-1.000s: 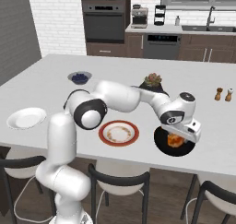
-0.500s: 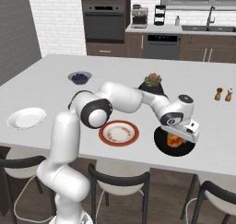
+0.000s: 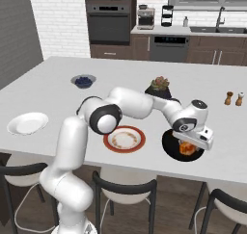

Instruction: Pick the chicken drumstick and garlic from their plates and place them in the bowl. Then put the bowl in the fridge.

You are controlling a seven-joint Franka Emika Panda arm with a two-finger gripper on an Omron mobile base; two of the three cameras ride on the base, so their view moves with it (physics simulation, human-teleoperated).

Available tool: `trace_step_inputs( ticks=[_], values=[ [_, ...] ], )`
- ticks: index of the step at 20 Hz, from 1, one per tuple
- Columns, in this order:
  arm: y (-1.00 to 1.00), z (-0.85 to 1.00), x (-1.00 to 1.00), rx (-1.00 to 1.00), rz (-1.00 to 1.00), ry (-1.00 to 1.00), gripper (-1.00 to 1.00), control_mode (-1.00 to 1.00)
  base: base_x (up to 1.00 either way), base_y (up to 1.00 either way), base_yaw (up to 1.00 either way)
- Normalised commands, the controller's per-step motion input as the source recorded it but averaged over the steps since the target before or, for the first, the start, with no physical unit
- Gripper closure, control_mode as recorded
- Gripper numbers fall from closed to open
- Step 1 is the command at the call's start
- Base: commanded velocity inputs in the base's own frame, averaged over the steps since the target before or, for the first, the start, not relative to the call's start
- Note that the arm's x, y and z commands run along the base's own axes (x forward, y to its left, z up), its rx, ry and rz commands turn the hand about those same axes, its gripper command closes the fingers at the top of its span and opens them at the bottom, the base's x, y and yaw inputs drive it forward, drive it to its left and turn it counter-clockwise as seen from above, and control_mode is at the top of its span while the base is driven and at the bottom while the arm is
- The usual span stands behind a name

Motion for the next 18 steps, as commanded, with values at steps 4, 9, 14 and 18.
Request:
trace_step_inputs(
  ticks=[4,9,14,18],
  values=[
    [-0.01,-0.20,0.07,0.00,0.00,0.04,-1.00,-1.00,0.00,0.00,0.00],
    [0.00,-0.11,0.00,0.00,0.00,0.03,-1.00,-1.00,0.00,0.00,0.00],
    [0.09,0.00,-0.06,0.00,0.00,0.00,-1.00,-1.00,0.00,0.00,0.00],
    [0.38,0.32,-0.01,0.00,0.00,0.00,-1.00,-1.00,0.00,0.00,0.00]
  ],
)
